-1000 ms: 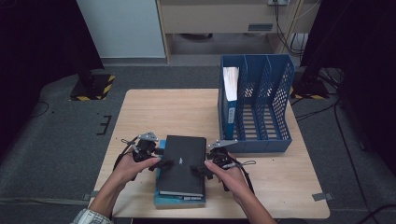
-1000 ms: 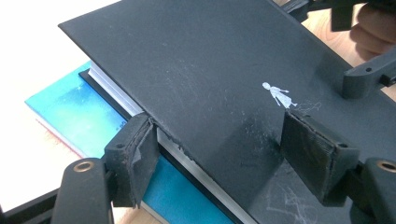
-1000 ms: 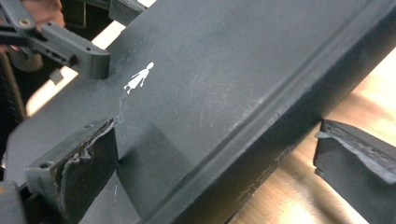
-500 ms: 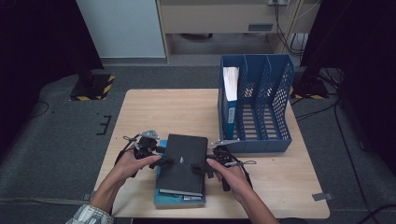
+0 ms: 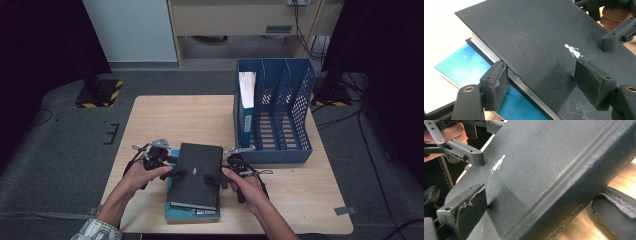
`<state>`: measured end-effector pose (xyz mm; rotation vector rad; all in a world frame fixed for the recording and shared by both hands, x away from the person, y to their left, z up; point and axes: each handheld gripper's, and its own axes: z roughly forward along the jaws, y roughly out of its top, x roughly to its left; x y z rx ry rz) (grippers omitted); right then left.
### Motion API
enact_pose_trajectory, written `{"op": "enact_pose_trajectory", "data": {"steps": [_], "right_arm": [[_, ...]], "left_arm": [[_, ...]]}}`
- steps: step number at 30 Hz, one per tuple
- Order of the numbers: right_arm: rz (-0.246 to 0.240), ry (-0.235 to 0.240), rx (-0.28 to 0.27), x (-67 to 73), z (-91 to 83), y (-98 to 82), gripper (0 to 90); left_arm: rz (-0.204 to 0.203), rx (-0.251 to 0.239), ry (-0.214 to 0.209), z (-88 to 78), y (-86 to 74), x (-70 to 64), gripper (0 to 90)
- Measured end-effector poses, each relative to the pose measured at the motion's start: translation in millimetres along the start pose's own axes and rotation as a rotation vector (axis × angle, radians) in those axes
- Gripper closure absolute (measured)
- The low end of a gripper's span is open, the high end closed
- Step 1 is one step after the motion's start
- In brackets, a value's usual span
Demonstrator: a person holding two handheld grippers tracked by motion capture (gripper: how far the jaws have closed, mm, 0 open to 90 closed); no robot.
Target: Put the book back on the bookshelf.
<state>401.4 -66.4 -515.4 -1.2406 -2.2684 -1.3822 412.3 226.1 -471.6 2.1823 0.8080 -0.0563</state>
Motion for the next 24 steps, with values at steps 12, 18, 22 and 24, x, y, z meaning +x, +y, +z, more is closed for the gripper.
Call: {"op": "enact_pose_trajectory", "data": {"steps": [12, 18, 22, 24], "right_arm": [[-0.105, -0.082, -0.051, 27.2, -15.8, 25.6, 11.0], [-0.182, -0.117, -0.043, 42.6, -23.2, 46.3, 17.4], [-0.227, -0.131, -0.039, 51.3, -24.5, 57.9, 20.1], [-0.246, -0.136, -0.034, 53.9, -24.6, 62.7, 20.8]], "left_arm": [[0.011, -0.047, 0.037, -27.4, 7.8, -2.4, 38.2], [0.013, -0.086, 0.063, -45.3, 10.2, -2.6, 45.8], [0.013, -0.099, 0.074, -55.6, 10.7, -1.8, 50.9], [0.013, -0.106, 0.077, -60.3, 11.3, -1.6, 53.9]]}}
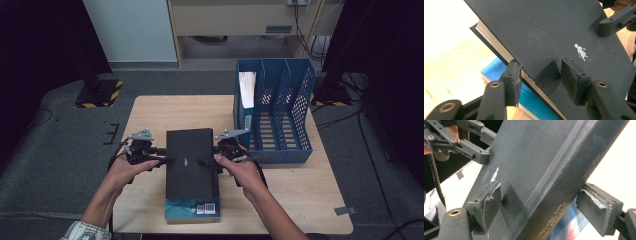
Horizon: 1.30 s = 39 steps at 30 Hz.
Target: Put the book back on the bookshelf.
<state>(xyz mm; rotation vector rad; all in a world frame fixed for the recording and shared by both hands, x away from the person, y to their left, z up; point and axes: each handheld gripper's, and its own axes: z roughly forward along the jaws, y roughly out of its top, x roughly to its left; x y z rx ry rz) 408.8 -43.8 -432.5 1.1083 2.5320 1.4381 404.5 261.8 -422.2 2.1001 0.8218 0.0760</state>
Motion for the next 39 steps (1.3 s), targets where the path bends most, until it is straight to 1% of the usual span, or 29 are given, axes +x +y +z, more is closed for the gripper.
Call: {"op": "enact_pose_trajectory", "data": {"steps": [2, 5, 8, 11, 15, 18, 22, 23, 25, 27, 28, 31, 33, 35, 39], "right_arm": [[-0.020, -0.006, 0.002, 1.3, -0.2, 4.8, 21.8], [-0.043, -0.018, -0.004, 2.8, -0.6, 11.2, 22.8], [-0.058, -0.032, -0.009, 3.0, -1.0, 17.4, 24.0], [-0.073, -0.053, -0.025, 3.1, -2.2, 24.3, 25.9], [-0.090, -0.077, -0.028, 1.3, -1.2, 33.6, 26.8], [-0.090, -0.073, -0.031, -1.2, -0.2, 35.6, 27.1], [-0.096, -0.081, -0.036, -2.1, 0.0, 38.6, 27.6], [-0.101, -0.086, -0.041, -2.5, -0.3, 39.7, 28.0], [-0.104, -0.096, -0.047, -2.6, -1.4, 42.6, 28.9], [-0.114, -0.106, -0.055, -2.9, -2.3, 46.1, 30.0], [-0.116, -0.110, -0.056, -2.9, -2.6, 48.2, 30.0], [-0.145, -0.135, -0.044, -3.3, -1.0, 53.7, 29.9], [-0.148, -0.141, -0.047, -4.8, -0.3, 55.6, 30.0], [-0.139, -0.142, -0.050, -7.4, -0.7, 57.7, 29.9], [-0.135, -0.145, -0.066, -9.9, -2.6, 61.0, 30.0]], "left_arm": [[0.002, -0.006, 0.009, -3.8, 1.9, 0.0, 56.5], [0.011, -0.014, 0.028, -6.6, 5.7, 0.5, 58.0], [0.007, -0.026, 0.046, -8.6, 9.9, 1.6, 59.3], [0.008, -0.044, 0.067, -11.2, 15.2, 3.6, 61.9], [0.009, -0.041, 0.083, -12.7, 21.8, 5.6, 64.6], [0.018, -0.033, 0.076, -15.7, 23.9, 4.8, 67.6], [0.032, -0.041, 0.095, -17.3, 27.8, 3.2, 69.6], [0.028, -0.044, 0.098, -17.8, 29.1, 2.9, 70.2], [0.032, -0.056, 0.106, -19.1, 31.9, 3.1, 71.8], [0.031, -0.057, 0.116, -20.1, 35.6, 4.1, 73.3], [0.035, -0.052, 0.118, -20.3, 38.0, 4.9, 73.8], [0.053, -0.041, 0.139, -20.6, 44.2, 5.2, 74.4], [0.058, -0.039, 0.142, -20.1, 46.9, 4.3, 75.0], [0.066, -0.035, 0.148, -19.2, 49.2, 3.4, 75.6], [0.061, -0.033, 0.156, -17.3, 53.5, 4.8, 75.7]]}}
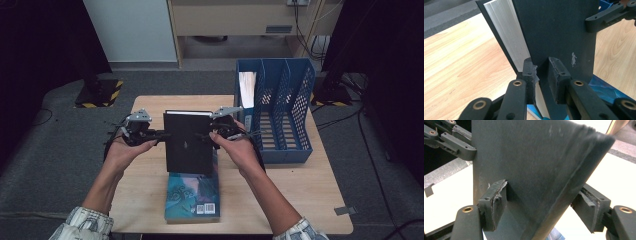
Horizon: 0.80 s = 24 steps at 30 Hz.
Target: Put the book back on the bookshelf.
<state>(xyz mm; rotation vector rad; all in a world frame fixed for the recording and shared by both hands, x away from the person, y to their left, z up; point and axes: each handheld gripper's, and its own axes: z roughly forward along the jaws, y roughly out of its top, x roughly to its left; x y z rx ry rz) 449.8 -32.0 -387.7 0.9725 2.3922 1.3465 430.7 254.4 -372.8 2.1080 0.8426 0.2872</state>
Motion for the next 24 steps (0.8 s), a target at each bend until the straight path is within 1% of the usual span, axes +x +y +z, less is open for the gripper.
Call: {"op": "enact_pose_trajectory", "data": {"steps": [6, 8, 9, 10, 13, 15, 19, 21, 24], "right_arm": [[-0.010, -0.027, -0.020, -3.4, -2.7, 8.8, 31.1], [-0.023, -0.041, -0.024, -3.7, -3.3, 11.2, 31.3], [-0.023, -0.042, -0.027, -3.4, -4.0, 11.6, 31.5], [-0.031, -0.041, -0.028, -2.7, -4.4, 11.5, 31.6], [-0.063, -0.044, -0.029, 2.2, -7.6, 10.8, 31.6], [-0.081, -0.042, -0.032, 6.2, -11.2, 9.3, 31.7], [-0.112, -0.037, -0.037, 14.0, -19.0, 4.2, 31.7], [-0.131, -0.033, -0.042, 18.1, -22.0, 1.6, 31.3], [-0.141, -0.016, -0.043, 23.0, -25.6, -1.4, 30.3]], "left_arm": [[0.019, 0.000, 0.036, 4.6, 9.3, 1.3, 75.4], [0.029, 0.004, 0.038, 4.9, 10.7, 1.6, 75.4], [0.028, 0.006, 0.035, 4.3, 10.4, 1.4, 75.4], [0.036, 0.008, 0.034, 3.2, 9.7, 1.2, 75.3], [0.048, 0.014, 0.031, -0.7, 4.7, -3.1, 75.3], [0.053, 0.007, 0.032, -3.5, 0.3, -7.5, 75.3], [0.039, -0.018, 0.032, -8.0, -9.8, -15.6, 75.1], [0.042, -0.026, 0.035, -10.2, -15.3, -19.5, 74.9], [0.031, -0.038, 0.027, -13.0, -21.8, -23.6, 74.8]]}}
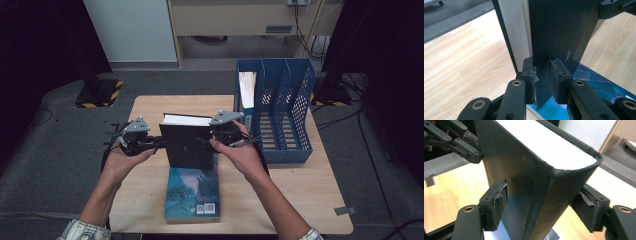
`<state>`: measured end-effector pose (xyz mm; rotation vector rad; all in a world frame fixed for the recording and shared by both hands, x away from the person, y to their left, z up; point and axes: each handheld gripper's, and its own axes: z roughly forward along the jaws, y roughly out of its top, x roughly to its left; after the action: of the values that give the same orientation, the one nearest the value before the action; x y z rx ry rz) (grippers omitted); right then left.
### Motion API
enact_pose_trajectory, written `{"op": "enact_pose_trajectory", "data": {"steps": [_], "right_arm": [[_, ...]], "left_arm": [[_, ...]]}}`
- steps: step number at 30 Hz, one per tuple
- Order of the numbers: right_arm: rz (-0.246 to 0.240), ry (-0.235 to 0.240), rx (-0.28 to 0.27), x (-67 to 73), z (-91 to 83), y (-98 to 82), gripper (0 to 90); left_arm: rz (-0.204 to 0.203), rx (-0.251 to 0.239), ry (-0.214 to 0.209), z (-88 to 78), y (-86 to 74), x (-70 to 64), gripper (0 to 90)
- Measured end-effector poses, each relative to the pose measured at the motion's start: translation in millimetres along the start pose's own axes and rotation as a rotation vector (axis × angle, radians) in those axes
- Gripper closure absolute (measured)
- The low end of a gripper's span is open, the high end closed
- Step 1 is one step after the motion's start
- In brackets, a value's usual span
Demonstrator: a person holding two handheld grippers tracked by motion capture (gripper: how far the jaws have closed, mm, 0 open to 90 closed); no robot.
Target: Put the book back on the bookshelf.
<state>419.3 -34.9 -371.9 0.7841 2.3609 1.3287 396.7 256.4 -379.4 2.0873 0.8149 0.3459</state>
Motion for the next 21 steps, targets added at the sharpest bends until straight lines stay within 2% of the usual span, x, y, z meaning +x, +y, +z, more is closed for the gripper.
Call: {"op": "enact_pose_trajectory", "data": {"steps": [5, 9, 15, 21], "right_arm": [[-0.036, 0.020, 0.011, 4.8, 0.6, -0.2, 28.1], [-0.037, 0.051, 0.008, 4.7, 6.8, 3.2, 23.5], [-0.051, 0.076, 0.011, 4.8, 15.9, 9.8, 20.8], [-0.064, 0.103, 0.024, 4.4, 19.6, 15.0, 19.4]], "left_arm": [[0.017, 0.000, 0.007, -3.1, -3.0, -6.6, 74.5], [0.016, -0.008, 0.011, -3.5, -4.8, -8.0, 74.2], [0.012, -0.020, 0.020, -2.6, -9.5, -10.4, 72.0], [-0.008, -0.013, 0.045, 3.9, -20.2, -11.7, 64.8]]}}
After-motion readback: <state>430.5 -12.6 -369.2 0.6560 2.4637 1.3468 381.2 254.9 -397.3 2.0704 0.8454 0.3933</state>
